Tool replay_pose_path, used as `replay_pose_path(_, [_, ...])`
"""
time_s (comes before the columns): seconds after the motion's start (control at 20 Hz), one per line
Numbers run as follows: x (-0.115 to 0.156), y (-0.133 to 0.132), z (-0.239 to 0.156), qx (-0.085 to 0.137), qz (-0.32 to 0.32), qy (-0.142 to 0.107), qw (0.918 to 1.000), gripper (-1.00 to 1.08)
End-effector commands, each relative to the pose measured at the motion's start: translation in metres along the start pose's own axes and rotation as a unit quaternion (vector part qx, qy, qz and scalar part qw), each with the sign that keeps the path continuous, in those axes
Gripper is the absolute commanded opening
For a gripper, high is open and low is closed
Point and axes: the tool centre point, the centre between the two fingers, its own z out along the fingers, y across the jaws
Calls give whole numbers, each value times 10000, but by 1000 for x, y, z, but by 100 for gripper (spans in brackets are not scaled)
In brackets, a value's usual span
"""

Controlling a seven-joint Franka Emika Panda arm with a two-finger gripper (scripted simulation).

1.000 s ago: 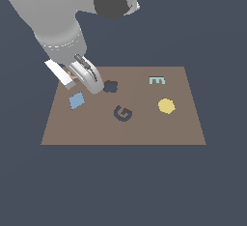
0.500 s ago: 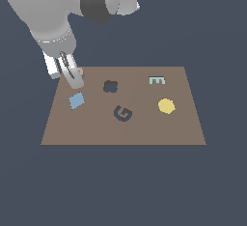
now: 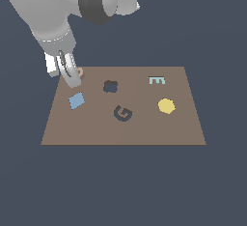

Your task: Insert a designated object into the corresponding slot on a board.

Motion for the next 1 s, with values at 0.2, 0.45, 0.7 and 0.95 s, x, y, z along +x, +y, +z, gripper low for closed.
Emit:
replay_pose_path(0.2, [-1, 1, 16, 2, 28, -2, 10000, 100])
replay_pose_path(0.45, [-1, 1, 19, 3, 34, -3, 10000, -100])
replay_pose_path(0.7, [-1, 1, 19, 3, 34, -3, 10000, -100])
replay_pose_path(0.95, [-1, 1, 19, 8, 32, -2, 10000, -100])
